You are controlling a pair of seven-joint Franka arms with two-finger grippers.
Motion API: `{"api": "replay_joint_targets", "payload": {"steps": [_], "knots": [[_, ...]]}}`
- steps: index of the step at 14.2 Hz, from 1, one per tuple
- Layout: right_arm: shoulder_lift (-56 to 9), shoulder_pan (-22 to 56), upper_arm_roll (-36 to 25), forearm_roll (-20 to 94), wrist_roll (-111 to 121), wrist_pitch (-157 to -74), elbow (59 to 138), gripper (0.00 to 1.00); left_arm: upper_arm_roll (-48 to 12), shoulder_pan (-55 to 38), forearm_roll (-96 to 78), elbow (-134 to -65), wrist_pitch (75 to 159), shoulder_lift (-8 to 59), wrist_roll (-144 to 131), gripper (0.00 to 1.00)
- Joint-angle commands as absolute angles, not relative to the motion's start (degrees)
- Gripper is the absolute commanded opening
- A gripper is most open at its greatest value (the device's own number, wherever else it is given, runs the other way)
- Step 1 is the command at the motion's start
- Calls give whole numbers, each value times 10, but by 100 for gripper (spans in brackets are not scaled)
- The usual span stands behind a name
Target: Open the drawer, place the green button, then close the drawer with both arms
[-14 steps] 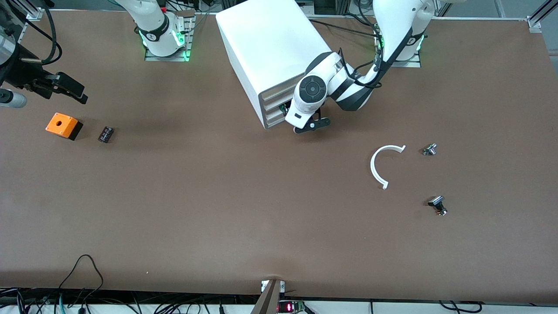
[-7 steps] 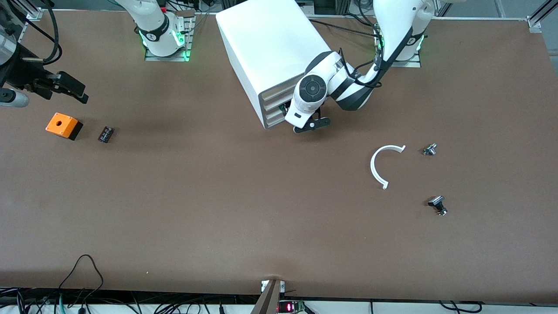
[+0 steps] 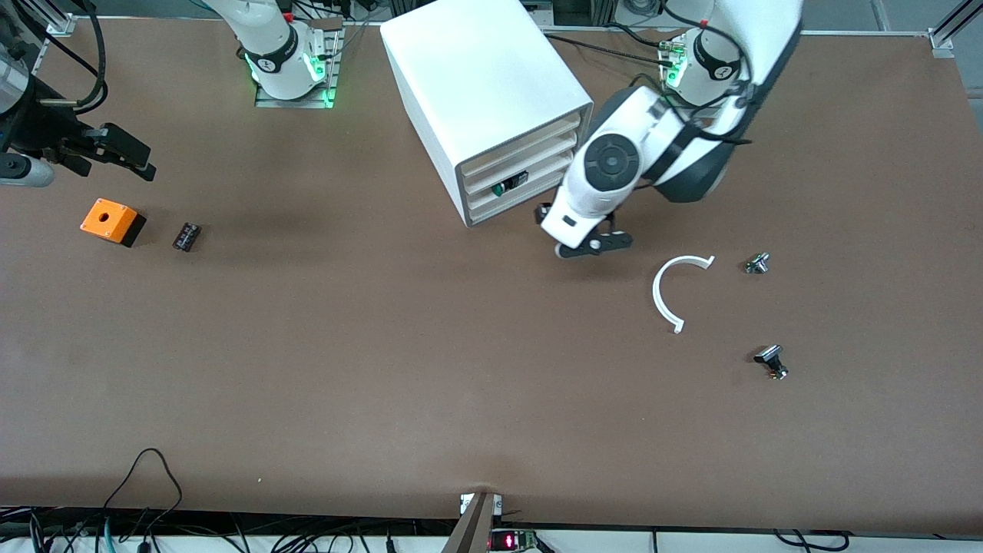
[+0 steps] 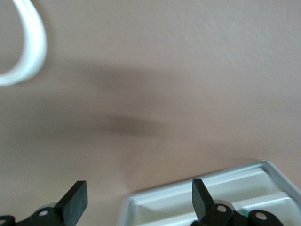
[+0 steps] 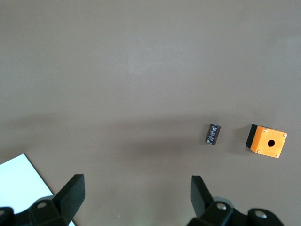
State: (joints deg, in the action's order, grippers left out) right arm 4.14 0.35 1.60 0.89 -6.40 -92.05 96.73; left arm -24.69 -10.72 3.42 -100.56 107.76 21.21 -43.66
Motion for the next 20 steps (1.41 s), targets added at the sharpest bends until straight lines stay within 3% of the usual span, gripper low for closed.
{"api": "replay_joint_targets", "payload": {"steps": [1,7,11,16,20], "knots": [[47,-9,26,9,-52,-923,968,100,-250,-76,98,-963,1012,184,-355,98],[46,-9,25,12,-51,-921,961,100,-250,32,99,-840,907,168,-173,98],[46,-9,26,11,-60,-922,961,100,-229,97,26,-835,895,142,-47,98],[46,-9,26,11,-59,-920,961,100,-74,34,-25,-867,899,79,75,99],[45,-9,26,11,-59,-922,961,100,3,-27,-17,-923,935,12,71,99]]}}
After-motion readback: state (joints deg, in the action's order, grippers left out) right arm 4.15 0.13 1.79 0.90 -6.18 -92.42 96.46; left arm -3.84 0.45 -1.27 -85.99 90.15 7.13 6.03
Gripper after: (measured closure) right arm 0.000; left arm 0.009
